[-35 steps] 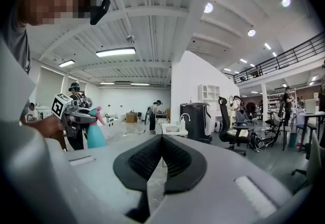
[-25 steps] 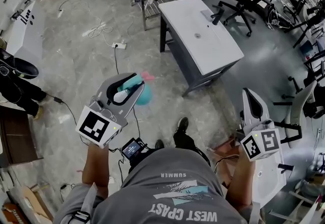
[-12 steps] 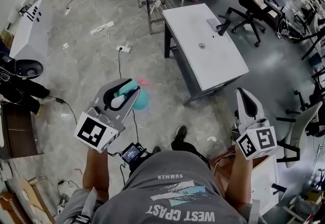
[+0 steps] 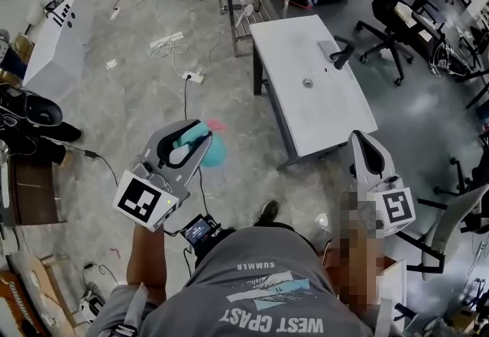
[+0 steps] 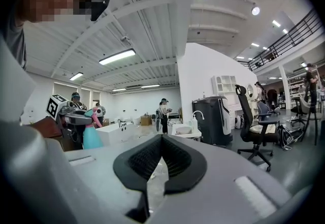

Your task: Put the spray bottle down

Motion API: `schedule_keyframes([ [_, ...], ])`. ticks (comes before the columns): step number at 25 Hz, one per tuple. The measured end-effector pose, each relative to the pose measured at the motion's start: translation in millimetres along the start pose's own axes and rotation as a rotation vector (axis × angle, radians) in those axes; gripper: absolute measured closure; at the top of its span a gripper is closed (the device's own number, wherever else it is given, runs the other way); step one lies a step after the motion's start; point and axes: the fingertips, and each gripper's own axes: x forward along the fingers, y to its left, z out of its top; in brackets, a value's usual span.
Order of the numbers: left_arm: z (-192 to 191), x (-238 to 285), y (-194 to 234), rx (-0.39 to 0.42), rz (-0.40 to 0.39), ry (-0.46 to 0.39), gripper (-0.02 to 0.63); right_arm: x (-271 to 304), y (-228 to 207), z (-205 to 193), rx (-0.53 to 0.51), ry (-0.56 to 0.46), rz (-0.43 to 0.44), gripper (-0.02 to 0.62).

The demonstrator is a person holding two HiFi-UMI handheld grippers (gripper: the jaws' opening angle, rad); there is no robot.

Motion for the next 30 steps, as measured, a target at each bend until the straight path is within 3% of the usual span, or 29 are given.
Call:
schedule_keyframes([
  [12,19.1,64.7,-15.3,0.021,0.003,0.011,0.505,12.8,-75.0,2.3,0.017,-0.026,-0.002,0.594],
  [21,8.3,98.8,15.9,0.006,-0.055,0.013,0.505,46.4,-79.9,-5.9,0.031,0.013,-0.033,0.594],
  [30,17.9,180.2,84.5,0.027,-0.216,-0.048,0.506,89.6,-109.9,14.5,0.024,0.020,-0.211,0.594],
])
